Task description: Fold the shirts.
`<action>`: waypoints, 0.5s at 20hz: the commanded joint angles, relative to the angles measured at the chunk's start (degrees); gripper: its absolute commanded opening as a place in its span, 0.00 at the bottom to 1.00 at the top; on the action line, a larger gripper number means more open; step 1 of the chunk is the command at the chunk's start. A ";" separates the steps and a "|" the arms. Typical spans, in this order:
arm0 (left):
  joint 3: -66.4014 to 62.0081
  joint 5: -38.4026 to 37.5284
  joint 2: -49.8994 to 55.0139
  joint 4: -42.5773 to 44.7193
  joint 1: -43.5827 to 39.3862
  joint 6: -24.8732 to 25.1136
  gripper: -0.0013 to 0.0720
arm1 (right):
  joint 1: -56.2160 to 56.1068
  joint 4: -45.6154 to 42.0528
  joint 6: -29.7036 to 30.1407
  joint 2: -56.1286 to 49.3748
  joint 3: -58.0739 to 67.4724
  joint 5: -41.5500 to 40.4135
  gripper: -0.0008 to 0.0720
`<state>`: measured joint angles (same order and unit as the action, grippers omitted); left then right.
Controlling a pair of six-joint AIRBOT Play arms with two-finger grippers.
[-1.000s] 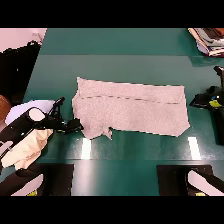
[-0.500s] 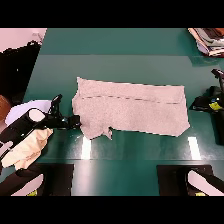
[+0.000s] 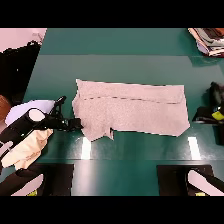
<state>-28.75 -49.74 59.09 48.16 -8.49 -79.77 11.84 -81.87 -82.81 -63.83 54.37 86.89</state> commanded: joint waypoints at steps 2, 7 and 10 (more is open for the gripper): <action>-0.04 -0.61 -0.04 -0.48 0.02 0.72 0.05 | 5.01 9.09 0.11 0.00 -11.65 -4.00 0.66; -0.07 -0.66 -0.04 -0.81 0.02 0.70 0.05 | 3.13 13.81 0.87 0.00 -19.10 -12.96 0.58; -0.92 -3.34 -0.11 0.33 0.02 0.72 0.05 | 0.02 13.66 3.87 0.02 -18.93 -12.90 0.09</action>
<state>-29.04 -51.03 59.05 47.59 -8.49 -79.11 13.91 -69.54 -81.12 -63.83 36.82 75.90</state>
